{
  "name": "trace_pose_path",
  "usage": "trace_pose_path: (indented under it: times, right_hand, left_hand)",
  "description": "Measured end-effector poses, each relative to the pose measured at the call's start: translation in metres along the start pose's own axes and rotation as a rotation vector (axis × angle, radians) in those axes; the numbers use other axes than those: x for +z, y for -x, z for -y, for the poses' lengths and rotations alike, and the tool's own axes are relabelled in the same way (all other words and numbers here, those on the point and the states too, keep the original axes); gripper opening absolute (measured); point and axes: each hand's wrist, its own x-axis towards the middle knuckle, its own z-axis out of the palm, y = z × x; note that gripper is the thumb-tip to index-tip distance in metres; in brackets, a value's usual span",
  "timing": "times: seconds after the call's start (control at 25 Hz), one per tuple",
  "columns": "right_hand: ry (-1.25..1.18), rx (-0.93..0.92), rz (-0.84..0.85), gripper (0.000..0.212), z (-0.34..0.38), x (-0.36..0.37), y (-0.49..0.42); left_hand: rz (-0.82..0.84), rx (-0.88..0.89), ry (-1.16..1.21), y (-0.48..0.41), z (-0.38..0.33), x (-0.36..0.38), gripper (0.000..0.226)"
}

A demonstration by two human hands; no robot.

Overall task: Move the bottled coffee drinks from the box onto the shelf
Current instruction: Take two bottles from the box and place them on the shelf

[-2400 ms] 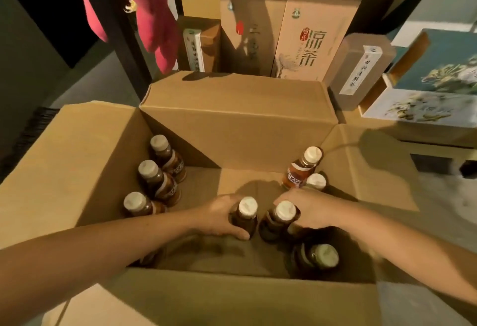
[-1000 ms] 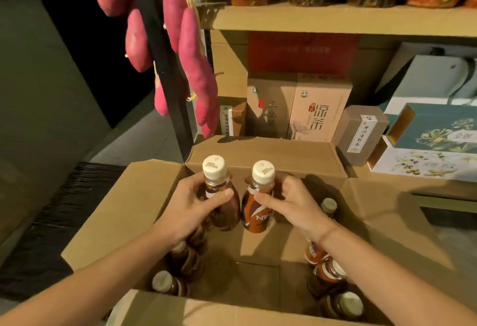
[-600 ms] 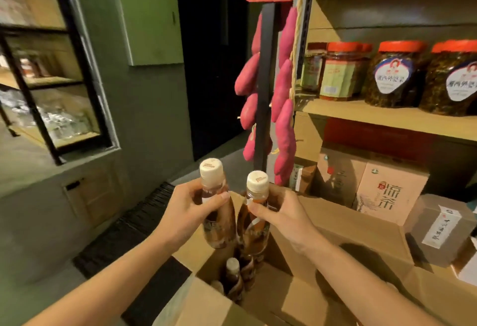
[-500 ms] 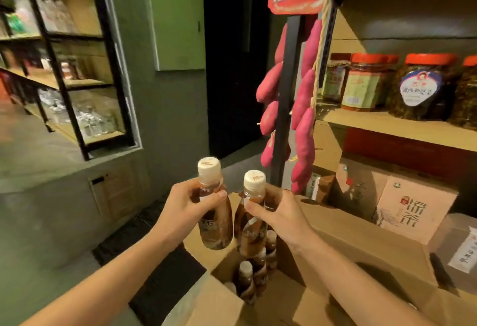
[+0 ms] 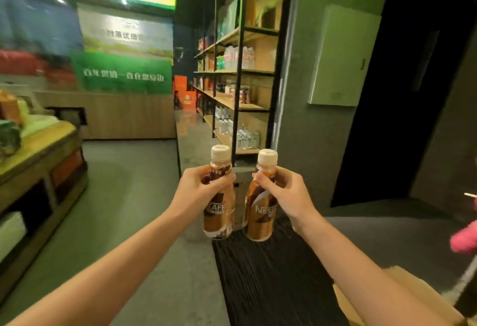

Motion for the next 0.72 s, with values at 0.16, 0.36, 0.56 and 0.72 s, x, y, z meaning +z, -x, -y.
trace_pose_path:
  times: [0.16,0.36,0.56,0.72]
  right_hand:
    - [-0.023,-0.059,0.070,0.026,0.000,0.095,-0.079]
    - [-0.047,-0.130,0.113,0.008,0.003,0.206,-0.187]
    - [-0.061,-0.136,0.192,0.010,0.002,0.295,-0.308]
    - [-0.074,-0.124,0.174,0.013,-0.026,0.349,-0.410]
  left_hand:
    - [-0.169,-0.012,-0.033,-0.050,0.024,-0.089,0.006]
    - [-0.231,0.028,-0.085,-0.138,0.055,-0.200,0.009]
    - [-0.266,0.019,-0.137,-0.245,0.102,-0.287,0.010]
    - [-0.299,-0.004,-0.122,-0.337,0.150,-0.325,0.012]
